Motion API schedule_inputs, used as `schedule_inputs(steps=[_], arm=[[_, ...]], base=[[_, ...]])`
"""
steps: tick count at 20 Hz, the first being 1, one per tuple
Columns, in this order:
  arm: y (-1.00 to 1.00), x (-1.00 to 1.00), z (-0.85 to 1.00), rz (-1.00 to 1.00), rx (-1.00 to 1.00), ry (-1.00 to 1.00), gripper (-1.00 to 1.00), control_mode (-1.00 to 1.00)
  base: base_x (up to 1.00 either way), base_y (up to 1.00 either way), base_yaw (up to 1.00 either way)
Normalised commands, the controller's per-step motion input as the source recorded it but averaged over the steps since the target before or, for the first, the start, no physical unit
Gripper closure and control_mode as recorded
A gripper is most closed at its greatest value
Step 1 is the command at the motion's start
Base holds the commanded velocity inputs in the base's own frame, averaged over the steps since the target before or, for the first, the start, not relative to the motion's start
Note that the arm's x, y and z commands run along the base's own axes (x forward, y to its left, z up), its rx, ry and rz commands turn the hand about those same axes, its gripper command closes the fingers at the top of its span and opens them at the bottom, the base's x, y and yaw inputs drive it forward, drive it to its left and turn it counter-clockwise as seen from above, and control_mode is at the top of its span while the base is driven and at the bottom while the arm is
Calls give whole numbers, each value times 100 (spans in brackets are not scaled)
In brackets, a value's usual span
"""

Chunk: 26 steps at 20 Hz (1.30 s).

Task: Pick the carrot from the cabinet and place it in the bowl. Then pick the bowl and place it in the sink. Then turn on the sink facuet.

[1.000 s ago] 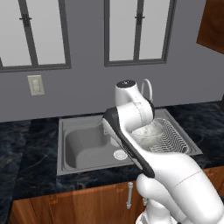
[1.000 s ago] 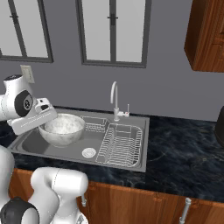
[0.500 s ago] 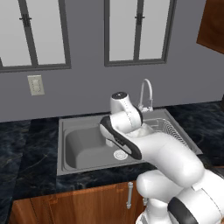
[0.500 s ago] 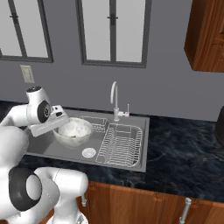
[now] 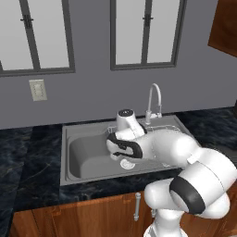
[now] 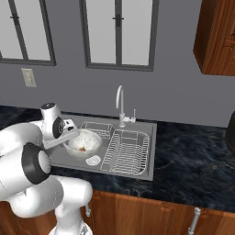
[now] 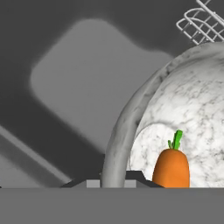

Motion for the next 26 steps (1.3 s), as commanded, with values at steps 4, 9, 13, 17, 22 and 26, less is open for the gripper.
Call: schedule_inputs(steps=[4,9,13,17,22,26], arm=[[6,58,-44,0,0,0,100,-100],[11,50,-45,0,0,0,100,-100],[5,45,-48,0,0,0,100,-100],[2,43,-48,0,0,0,100,-100],[3,42,-51,0,0,0,100,-100],[8,43,-52,0,0,0,100,-100]], base=[[0,0,0],[0,0,0],[0,0,0],[0,0,0],[0,0,0],[0,0,0]])
